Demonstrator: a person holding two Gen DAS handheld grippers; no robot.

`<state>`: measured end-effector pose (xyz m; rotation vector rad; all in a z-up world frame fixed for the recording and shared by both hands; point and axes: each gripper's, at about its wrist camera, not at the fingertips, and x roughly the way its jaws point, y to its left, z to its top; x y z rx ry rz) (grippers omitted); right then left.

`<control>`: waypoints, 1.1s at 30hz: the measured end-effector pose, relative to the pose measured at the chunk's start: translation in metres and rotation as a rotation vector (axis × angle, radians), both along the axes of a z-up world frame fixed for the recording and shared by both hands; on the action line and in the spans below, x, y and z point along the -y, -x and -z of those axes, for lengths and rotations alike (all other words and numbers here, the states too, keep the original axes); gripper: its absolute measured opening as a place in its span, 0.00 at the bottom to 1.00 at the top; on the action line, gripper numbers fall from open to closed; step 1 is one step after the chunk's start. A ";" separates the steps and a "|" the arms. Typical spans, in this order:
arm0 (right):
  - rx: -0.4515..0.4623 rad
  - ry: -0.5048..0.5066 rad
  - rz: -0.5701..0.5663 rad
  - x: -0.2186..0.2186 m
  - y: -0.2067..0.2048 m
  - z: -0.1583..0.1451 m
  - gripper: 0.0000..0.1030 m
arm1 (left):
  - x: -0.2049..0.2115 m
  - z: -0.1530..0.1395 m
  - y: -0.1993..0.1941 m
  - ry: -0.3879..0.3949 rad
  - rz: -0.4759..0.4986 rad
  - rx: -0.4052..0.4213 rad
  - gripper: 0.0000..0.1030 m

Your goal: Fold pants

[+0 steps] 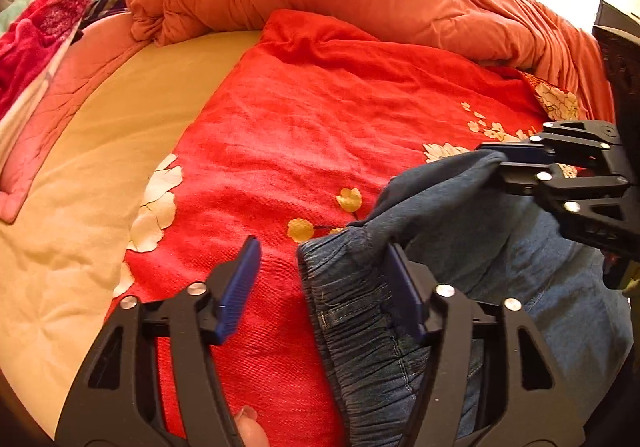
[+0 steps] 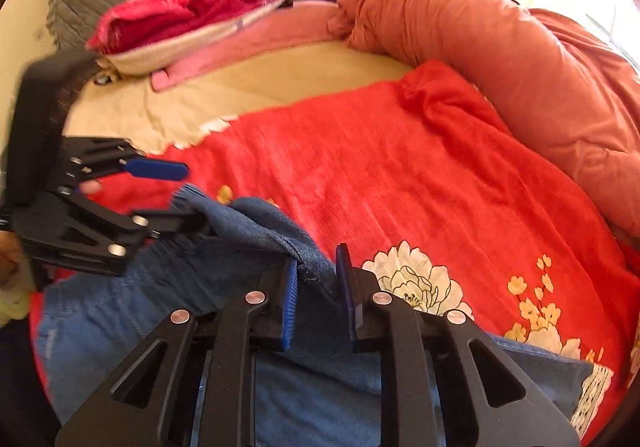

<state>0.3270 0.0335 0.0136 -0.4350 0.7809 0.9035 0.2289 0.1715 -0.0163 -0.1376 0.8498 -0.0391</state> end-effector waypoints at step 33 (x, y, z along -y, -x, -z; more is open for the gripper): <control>0.033 -0.135 0.093 0.047 0.113 -0.042 0.16 | 0.018 -0.048 0.089 0.117 0.040 0.196 0.28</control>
